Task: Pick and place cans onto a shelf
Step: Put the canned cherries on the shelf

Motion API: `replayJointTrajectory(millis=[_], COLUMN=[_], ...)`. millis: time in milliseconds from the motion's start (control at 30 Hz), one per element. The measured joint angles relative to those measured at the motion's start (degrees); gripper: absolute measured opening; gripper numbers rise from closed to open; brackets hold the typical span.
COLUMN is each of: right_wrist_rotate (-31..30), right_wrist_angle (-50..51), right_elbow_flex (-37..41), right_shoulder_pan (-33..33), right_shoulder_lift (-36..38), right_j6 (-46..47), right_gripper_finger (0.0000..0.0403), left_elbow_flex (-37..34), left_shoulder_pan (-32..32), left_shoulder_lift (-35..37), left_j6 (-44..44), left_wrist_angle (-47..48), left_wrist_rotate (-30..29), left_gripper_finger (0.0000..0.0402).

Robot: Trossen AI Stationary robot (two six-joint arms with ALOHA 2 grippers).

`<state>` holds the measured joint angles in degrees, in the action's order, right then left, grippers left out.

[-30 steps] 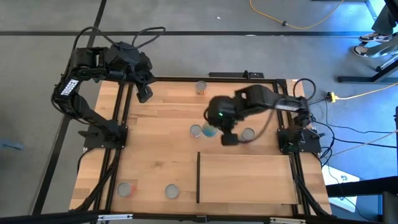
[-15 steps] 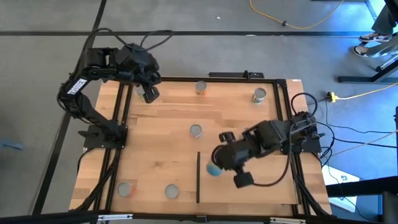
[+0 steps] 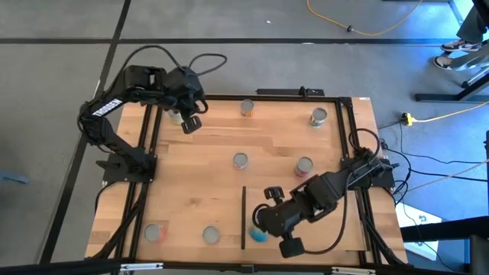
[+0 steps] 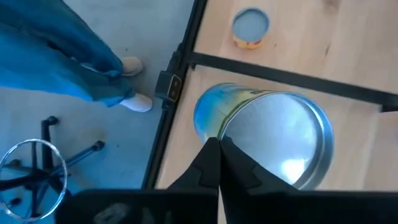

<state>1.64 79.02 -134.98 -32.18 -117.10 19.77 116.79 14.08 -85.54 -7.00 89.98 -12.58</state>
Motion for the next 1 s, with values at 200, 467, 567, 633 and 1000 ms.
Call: replayJointTrajectory(millis=[200, 467, 567, 633, 1000], right_wrist_rotate=[2.95, 6.25, 6.57, 6.02, 6.04], right_wrist_angle=[0.1, -0.67, -1.41, -0.55, 0.42], right_elbow_flex=[-0.02, -0.3, -0.15, 0.05, 0.11], right_shoulder_pan=[-0.02, 0.12, 0.01, 0.11, 0.52], right_shoulder_lift=[-2.81, -4.09, -4.08, -4.28, -4.32], right_j6=[0.91, 1.06, 0.97, 0.96, 0.62], right_gripper_finger=[0.0, 0.0, 0.0, 0.0001, 0.0003], left_elbow_flex=[-1.2, -1.2, -1.2, -1.2, -1.2], left_shoulder_pan=[-0.82, -1.18, -1.15, -1.2, -1.53], left_shoulder_lift=[0.05, 0.05, 0.05, 0.05, 0.05], left_j6=[1.39, 1.61, 1.61, 1.61, 1.62], left_wrist_angle=[0.01, 0.02, 0.02, 0.02, 0.02], left_wrist_rotate=[0.04, 0.02, -0.02, 0.02, 0.02], left_gripper_finger=[0.0034, 0.0034, 0.0034, 0.0033, 0.0033])
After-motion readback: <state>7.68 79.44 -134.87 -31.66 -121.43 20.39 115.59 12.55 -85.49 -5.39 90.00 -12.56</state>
